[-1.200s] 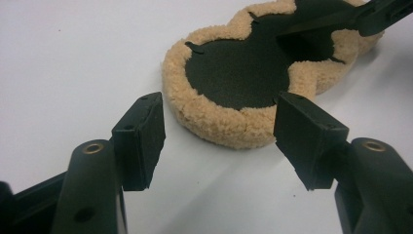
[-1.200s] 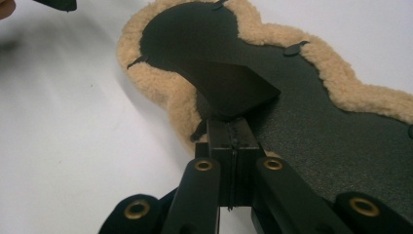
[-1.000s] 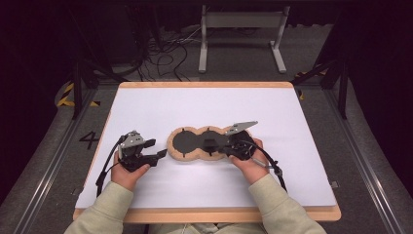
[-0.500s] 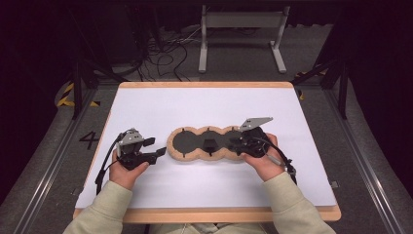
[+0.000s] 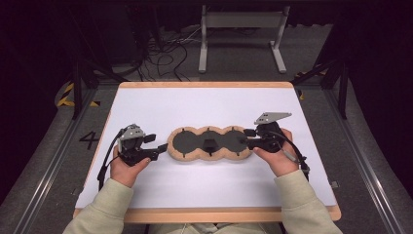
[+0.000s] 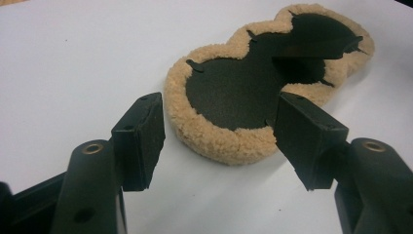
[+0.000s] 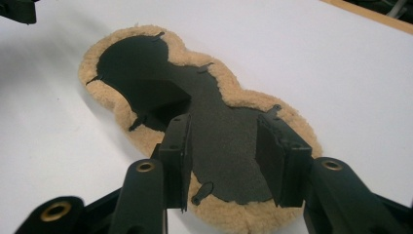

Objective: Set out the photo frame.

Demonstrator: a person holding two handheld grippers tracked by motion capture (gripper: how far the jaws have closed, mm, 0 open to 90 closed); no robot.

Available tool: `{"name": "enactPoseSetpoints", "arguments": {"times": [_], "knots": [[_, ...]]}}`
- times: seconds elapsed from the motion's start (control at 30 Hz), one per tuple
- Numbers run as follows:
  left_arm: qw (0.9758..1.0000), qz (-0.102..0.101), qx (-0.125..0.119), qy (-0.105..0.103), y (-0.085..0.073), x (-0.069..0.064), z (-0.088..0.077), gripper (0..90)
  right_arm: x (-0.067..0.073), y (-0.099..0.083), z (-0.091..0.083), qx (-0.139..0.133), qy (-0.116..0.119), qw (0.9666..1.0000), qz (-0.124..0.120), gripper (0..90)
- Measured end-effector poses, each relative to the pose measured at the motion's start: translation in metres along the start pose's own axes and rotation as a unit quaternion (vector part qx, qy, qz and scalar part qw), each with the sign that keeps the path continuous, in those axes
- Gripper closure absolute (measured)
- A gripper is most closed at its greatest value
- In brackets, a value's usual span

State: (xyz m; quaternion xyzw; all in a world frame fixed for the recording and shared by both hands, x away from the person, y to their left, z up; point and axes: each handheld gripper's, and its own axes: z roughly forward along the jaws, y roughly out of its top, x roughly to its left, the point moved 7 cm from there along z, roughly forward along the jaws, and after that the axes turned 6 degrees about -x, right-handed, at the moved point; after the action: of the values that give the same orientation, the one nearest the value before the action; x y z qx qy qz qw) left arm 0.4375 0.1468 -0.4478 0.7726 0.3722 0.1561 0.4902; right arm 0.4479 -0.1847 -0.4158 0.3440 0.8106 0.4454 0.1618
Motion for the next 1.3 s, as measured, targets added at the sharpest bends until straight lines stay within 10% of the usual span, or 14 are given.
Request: {"name": "enactPoseSetpoints", "arguments": {"times": [0.5,1.3], "knots": [[0.9968,-0.071,0.037,0.003,0.003,0.016,0.032,34.4,-0.033,-0.015,0.004,0.007,-0.017,0.9962,0.085,36.2],[0.9902,-0.111,0.085,0.006,-0.011,0.025,0.069,29.1,-0.063,-0.046,0.056,0.071,-0.013,0.9796,0.187,24.3]]}}
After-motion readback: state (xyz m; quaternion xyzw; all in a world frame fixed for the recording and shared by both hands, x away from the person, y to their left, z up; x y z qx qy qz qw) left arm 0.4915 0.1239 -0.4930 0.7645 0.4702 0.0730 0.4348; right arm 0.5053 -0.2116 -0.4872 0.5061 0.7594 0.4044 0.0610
